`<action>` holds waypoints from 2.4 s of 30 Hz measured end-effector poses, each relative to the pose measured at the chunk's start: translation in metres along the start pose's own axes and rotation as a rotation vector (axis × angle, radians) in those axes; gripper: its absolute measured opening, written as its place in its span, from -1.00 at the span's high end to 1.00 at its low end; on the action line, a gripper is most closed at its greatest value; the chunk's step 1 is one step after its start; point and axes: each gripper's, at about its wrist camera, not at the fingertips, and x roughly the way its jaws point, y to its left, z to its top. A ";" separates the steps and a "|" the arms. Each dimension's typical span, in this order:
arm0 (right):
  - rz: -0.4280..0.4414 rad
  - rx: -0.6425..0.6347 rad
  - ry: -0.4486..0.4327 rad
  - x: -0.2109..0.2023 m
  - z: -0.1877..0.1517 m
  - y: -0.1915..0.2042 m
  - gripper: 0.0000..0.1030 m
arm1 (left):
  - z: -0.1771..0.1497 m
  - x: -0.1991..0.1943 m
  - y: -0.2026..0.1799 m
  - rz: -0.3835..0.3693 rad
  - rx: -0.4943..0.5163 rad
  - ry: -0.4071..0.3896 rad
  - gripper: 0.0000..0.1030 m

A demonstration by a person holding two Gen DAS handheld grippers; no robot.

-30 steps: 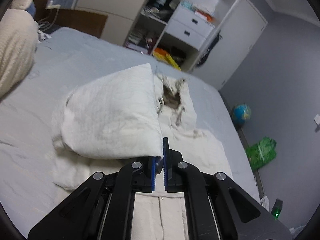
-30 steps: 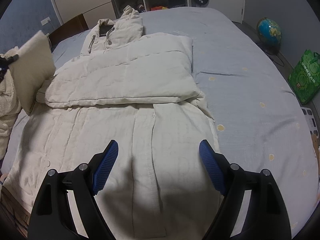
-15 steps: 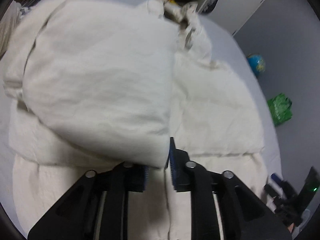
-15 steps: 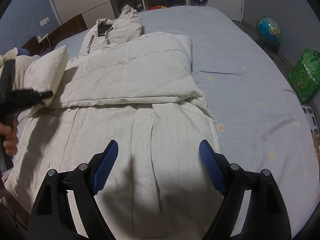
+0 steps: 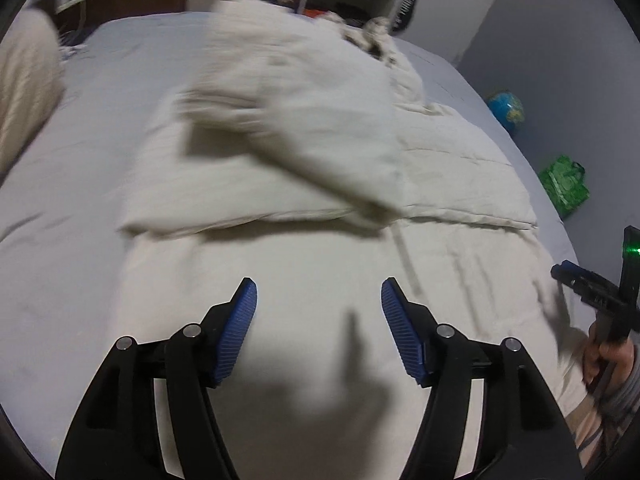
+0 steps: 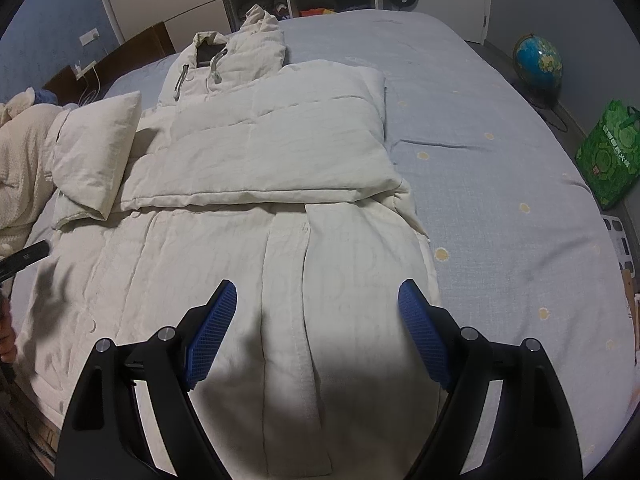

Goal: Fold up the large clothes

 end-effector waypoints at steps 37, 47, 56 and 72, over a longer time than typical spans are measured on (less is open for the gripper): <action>-0.048 -0.659 0.002 0.045 0.086 0.381 -0.53 | -0.049 -0.056 0.101 -0.044 -0.343 -0.132 -0.45; -0.204 -0.679 0.055 0.092 0.084 0.395 -0.52 | -0.051 -0.052 0.113 -0.052 -0.409 -0.121 -0.45; -0.083 -0.557 0.028 0.070 0.107 0.351 0.50 | -0.055 -0.047 0.125 -0.032 -0.470 -0.103 -0.48; 0.064 0.101 0.010 0.027 0.115 0.118 0.52 | -0.055 -0.047 0.113 0.009 -0.401 -0.085 -0.48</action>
